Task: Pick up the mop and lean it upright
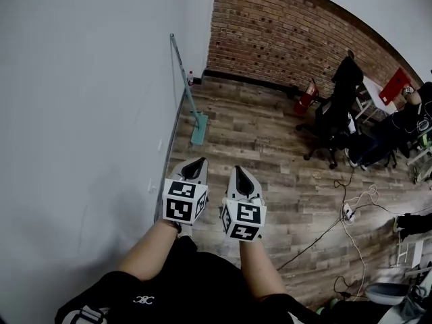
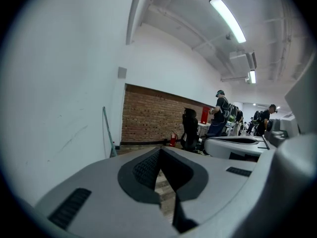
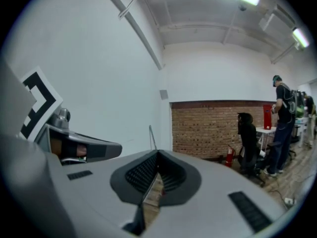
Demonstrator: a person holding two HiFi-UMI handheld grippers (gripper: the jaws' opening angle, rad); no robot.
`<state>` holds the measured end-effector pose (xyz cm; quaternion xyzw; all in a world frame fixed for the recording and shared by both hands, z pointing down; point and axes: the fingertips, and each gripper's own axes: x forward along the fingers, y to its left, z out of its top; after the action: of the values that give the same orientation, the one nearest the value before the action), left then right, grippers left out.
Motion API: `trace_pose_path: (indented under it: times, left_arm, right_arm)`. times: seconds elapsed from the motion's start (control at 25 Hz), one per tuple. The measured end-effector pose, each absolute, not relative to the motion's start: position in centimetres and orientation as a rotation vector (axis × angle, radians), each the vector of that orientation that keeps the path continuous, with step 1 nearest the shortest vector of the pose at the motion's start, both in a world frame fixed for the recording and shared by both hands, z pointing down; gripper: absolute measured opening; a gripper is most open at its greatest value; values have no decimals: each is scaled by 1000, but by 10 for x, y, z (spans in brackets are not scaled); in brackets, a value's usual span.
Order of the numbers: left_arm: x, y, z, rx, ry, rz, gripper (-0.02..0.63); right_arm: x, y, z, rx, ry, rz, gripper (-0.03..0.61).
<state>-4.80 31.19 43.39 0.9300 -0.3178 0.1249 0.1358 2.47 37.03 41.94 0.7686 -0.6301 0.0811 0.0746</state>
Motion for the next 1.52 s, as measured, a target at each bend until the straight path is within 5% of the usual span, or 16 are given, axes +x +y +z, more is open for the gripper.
trace_pose_path:
  times: [0.96,1.52]
  left_arm:
    - [-105,138,442,2629,-1000,358,-5]
    - [-79,66,441,2664,-1078,331,-5]
  right_arm:
    - [-20,179,407,2218,-1939,141,12]
    - [12,99,413,2217,-2014,116,12]
